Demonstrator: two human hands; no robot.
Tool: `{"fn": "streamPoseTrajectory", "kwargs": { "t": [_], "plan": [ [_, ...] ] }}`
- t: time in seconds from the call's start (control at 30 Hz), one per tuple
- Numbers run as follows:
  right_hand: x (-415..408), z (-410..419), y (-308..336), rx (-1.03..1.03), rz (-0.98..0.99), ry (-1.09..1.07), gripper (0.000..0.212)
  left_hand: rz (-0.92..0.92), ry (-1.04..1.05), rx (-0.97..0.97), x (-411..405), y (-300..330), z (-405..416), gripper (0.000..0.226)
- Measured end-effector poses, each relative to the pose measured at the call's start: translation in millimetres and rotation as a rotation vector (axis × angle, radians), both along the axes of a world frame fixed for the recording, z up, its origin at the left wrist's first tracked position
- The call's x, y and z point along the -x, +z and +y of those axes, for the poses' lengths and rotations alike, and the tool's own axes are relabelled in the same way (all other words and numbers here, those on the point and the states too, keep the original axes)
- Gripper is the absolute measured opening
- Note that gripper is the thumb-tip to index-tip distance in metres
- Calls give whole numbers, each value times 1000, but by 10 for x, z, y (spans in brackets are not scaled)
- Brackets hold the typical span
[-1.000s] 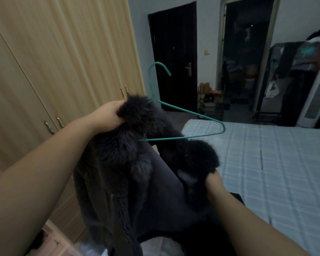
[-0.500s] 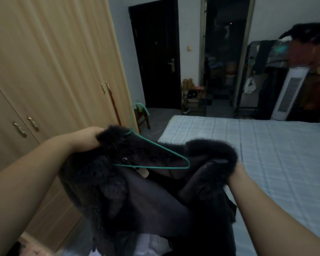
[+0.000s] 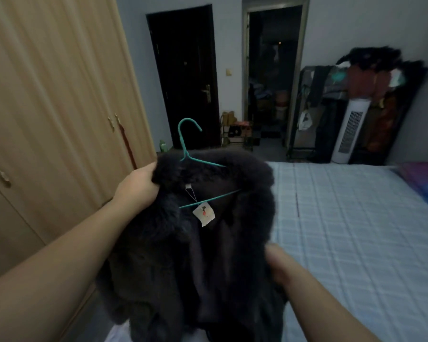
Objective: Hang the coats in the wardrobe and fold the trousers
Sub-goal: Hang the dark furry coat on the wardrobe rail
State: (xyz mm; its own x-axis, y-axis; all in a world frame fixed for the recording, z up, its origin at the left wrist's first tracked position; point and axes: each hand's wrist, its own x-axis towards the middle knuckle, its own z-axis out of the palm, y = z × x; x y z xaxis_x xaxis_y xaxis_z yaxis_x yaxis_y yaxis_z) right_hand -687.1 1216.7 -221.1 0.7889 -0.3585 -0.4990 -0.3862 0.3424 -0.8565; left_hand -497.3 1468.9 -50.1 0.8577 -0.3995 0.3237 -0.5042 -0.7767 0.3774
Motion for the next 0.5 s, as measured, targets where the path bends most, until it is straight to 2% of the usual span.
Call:
{"fn": "streamPoseTrajectory", "kwargs": {
  "t": [0.07,0.1,0.17,0.23,0.3,0.37,0.4,0.5],
  "plan": [
    [-50,-58,6,155,86,84,43,-44,15,56,4,115,-19,32],
    [-56,-103,95,299,105,49,57,-70,30,81,1,167,-15,31],
    [-28,-208,388,562,66,-177,64,-125,45,78,6,241,21,32],
    [-33,-237,746,646,-139,-298,57,-150,35,69,39,288,59,32],
    [-100,-239,1103,781,-394,-318,51,-161,7,88,82,339,86,28],
    [-200,-256,1441,984,-561,-259,49,-177,-8,96,124,425,109,25],
    [-276,-281,1584,1079,-566,-200,57,-189,-12,97,139,497,128,25],
    [-486,-364,2058,1305,-331,85,87,-252,-52,129,176,788,201,31]
  ]
}}
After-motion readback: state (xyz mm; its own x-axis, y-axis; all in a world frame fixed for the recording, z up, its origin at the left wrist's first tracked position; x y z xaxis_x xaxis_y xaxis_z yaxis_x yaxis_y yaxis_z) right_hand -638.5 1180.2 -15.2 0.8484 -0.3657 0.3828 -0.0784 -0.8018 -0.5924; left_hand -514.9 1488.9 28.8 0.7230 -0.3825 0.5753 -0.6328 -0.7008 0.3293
